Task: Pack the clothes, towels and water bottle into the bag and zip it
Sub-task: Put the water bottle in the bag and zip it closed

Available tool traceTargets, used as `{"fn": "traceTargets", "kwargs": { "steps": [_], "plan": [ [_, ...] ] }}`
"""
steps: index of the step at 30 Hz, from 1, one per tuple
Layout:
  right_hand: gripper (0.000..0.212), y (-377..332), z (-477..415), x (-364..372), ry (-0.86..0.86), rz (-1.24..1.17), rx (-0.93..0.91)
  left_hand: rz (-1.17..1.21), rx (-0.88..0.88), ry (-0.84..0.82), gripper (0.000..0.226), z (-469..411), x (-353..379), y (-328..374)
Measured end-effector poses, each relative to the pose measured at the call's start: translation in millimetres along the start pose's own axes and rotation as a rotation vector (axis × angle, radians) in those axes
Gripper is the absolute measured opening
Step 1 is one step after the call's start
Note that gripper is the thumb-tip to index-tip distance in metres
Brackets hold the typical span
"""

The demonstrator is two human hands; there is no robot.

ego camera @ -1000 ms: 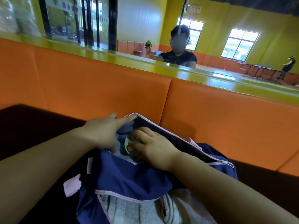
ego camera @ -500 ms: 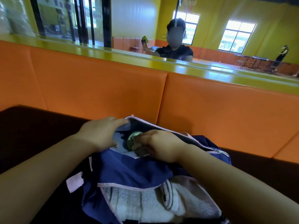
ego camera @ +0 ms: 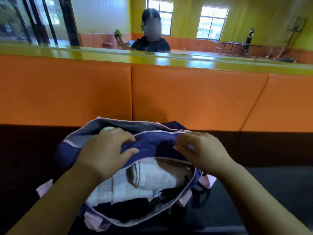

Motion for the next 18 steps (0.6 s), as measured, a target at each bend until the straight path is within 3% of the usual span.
{"fn": "traceTargets", "kwargs": {
  "steps": [5, 10, 14, 18],
  "plan": [
    [0.015, 63, 58, 25, -0.055, -0.138, 0.311, -0.016, 0.146, 0.009, 0.035, 4, 50, 53],
    [0.030, 74, 83, 50, -0.163, -0.271, 0.350, -0.044, 0.219, 0.017, 0.035, 0, 97, 79],
    [0.020, 75, 86, 67, -0.171, -0.280, 0.390, -0.056, 0.227, 0.036, 0.044, -4, 122, 87],
    [0.013, 83, 85, 64, -0.119, -0.259, 0.412, -0.065, 0.252, 0.061, 0.030, -6, 131, 102]
  ]
}}
Point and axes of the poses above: each hand's wrist, its own z-axis away from the middle knuckle, its own x-axis out of the palm, y = z × x, the point moved 10 cm from there along -z, towards the middle knuckle, and after that the axes turned 8 degrees about z, right-handed, at the moved point
